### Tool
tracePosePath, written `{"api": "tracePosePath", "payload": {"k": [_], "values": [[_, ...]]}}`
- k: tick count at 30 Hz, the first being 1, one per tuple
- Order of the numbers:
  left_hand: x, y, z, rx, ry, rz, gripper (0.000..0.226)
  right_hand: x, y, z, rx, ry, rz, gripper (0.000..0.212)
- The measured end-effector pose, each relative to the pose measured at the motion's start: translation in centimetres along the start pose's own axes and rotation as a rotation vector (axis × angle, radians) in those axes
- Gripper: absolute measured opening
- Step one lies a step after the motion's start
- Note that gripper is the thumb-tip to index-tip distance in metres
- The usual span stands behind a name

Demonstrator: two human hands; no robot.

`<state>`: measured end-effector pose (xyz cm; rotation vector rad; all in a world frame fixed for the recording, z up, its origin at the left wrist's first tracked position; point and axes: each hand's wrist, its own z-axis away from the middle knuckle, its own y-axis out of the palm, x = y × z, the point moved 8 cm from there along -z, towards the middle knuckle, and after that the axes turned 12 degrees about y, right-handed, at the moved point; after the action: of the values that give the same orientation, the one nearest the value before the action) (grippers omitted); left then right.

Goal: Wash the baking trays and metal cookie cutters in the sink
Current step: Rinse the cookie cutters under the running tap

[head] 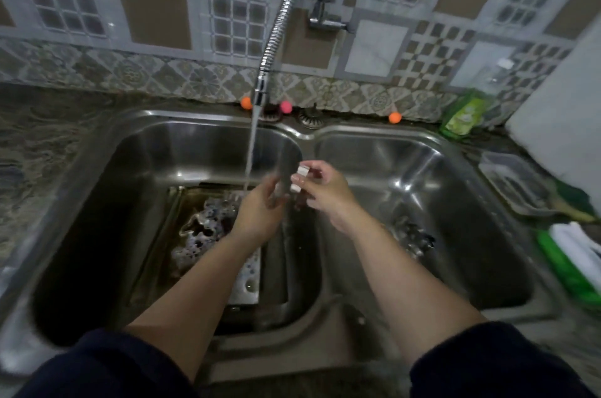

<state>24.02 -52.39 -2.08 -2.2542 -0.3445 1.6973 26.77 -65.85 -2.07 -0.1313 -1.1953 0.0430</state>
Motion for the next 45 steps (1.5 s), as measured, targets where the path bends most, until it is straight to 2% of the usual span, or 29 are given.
{"api": "tracePosePath", "payload": {"k": [2, 4, 8, 11, 14, 21, 26, 33, 38, 41, 45], "values": [[-0.5, 3.3, -0.5, 0.155, 0.07, -0.243, 0.046, -0.7, -4.0, -0.5, -0.065, 0.026, 0.082, 0.024], [-1.0, 6.6, -0.8, 0.304, 0.108, -0.376, 0.055, -2.1, -8.4, -1.2, -0.165, 0.029, 0.252, 0.025], [-1.0, 11.2, -0.4, 0.476, 0.011, -0.64, 0.07, -6.5, -16.8, -2.3, -0.326, 0.128, 0.712, 0.036], [-0.9, 12.3, 0.2, 0.463, 0.014, -0.805, 0.079, -9.7, -22.6, -3.4, -0.424, 0.232, 0.826, 0.034], [-1.0, 12.3, 0.1, 0.416, 0.031, -0.833, 0.08, -11.7, -26.7, -5.5, -0.499, 0.29, 0.909, 0.027], [-0.4, 12.6, -0.6, 0.416, 0.019, -0.88, 0.081, -13.8, -29.7, -8.1, -0.511, 0.332, 0.973, 0.042], [-0.4, 12.6, -0.7, 0.404, 0.027, -0.876, 0.082, -13.5, -29.6, -7.7, -0.49, 0.299, 0.996, 0.042], [-0.5, 12.9, -0.8, 0.427, 0.033, -0.86, 0.085, -10.0, -26.3, -5.5, -0.467, 0.15, 0.948, 0.037], [-0.7, 12.7, -0.3, 0.521, 0.096, -0.807, 0.09, -5.7, -19.5, -3.1, -0.353, -0.008, 0.968, 0.029], [-0.6, 11.6, 0.1, 0.594, 0.135, -0.815, 0.078, -3.5, -14.0, -1.7, -0.248, -0.081, 1.008, 0.03], [1.0, 7.0, 1.0, 0.539, 0.078, -0.736, 0.063, -0.7, -5.3, 0.0, -0.17, -0.318, 1.001, 0.027]]}}
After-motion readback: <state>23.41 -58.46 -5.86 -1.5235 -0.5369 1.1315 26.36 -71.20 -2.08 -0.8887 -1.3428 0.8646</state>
